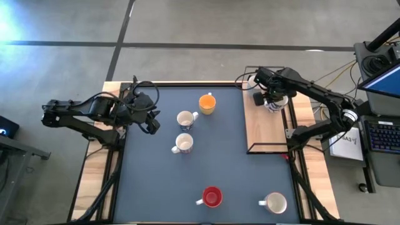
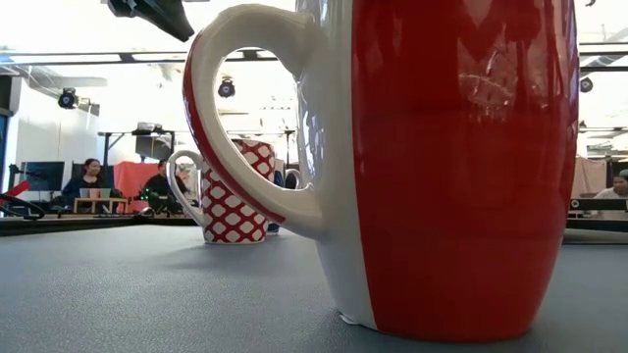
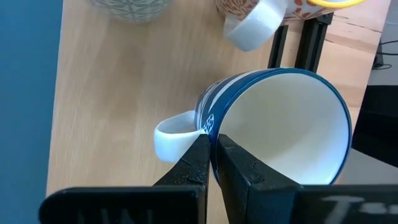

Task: Place coffee mugs
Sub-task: Put the dark blue cup on the shelf aligned with the orange cup, then adjust the blue cup

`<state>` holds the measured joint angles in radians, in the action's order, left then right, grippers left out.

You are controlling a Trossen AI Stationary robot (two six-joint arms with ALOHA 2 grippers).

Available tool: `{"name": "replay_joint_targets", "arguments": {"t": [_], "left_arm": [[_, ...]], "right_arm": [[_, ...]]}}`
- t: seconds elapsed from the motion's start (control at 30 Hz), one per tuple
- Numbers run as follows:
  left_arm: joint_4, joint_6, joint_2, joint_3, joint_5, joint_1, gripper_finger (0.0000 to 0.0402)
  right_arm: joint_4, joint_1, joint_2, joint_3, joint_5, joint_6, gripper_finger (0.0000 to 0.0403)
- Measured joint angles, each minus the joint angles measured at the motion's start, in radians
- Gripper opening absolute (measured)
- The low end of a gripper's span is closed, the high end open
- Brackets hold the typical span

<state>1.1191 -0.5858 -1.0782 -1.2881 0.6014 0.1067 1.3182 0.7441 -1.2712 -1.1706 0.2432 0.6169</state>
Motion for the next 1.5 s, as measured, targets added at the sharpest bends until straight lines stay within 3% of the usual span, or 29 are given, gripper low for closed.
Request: {"name": "replay_joint_targets", "arguments": {"t": [0.9, 1.27, 1.5], "left_arm": [[0.0, -0.003, 0.0, 0.0, 0.0, 0.0, 0.0094], [0.0, -0.003, 0.0, 0.0, 0.0, 0.0, 0.0094], [0.0, -0.009, 0.0, 0.0, -0.013, 0.0, 0.0094]], "right_arm": [[-0.018, 0.0, 0.001, -0.013, -0.035, -0.053, 0.0014], [-0.011, 0.0, 0.001, -0.018, -0.034, -0.039, 0.0077], [-0.015, -0.002, 0.001, -0.102, -0.039, -0.022, 0.009]]}}
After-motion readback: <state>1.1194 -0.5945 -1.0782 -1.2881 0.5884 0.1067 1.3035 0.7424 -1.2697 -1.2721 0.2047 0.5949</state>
